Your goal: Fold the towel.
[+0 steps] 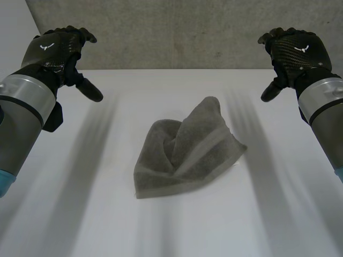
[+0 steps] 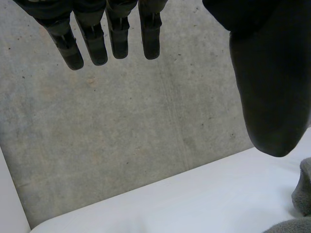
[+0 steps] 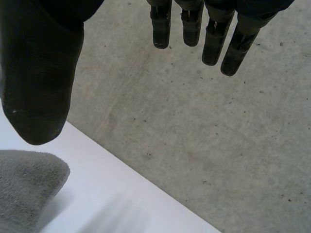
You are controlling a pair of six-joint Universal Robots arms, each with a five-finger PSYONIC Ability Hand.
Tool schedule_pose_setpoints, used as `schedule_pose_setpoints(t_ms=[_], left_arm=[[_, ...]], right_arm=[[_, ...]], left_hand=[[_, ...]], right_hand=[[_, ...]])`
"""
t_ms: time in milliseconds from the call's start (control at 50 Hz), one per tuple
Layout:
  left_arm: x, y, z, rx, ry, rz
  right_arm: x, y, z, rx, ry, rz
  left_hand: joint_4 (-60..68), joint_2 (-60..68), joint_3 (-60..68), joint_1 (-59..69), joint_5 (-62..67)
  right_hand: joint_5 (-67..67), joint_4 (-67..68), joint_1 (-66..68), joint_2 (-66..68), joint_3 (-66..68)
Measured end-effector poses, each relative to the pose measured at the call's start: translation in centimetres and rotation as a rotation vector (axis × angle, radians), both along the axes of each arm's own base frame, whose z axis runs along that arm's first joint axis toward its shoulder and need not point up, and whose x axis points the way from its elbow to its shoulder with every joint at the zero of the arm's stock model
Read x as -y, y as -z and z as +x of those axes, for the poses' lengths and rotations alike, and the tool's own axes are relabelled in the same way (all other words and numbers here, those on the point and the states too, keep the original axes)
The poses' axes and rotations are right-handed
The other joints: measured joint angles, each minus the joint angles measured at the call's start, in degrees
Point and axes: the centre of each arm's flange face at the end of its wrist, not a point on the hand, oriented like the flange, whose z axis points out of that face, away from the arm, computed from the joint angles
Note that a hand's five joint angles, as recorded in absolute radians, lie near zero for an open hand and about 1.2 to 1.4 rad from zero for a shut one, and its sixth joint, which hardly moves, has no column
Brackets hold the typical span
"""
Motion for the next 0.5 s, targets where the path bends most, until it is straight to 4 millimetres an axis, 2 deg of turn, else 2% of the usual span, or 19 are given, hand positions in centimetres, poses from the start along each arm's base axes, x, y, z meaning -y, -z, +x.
schedule_pose_setpoints(t_ms=[360,500], left_arm=[[0.2,0.3,0.0,0.003,0.0,0.007],[0.2,0.3,-0.1,0.004,0.002,0.009]], right_arm=[[-0.3,0.0,0.0,-0.005,-0.011,0.024],[-1.1,0.4,0.8,-0.025,-0.09,0.043]], left_hand=[[0.0,0.0,0.0,0.0,0.0],[0.0,0.0,0.0,0.0,0.0]], right_hand=[[0.0,0.0,0.0,0.0,0.0],[0.0,0.0,0.0,0.0,0.0]])
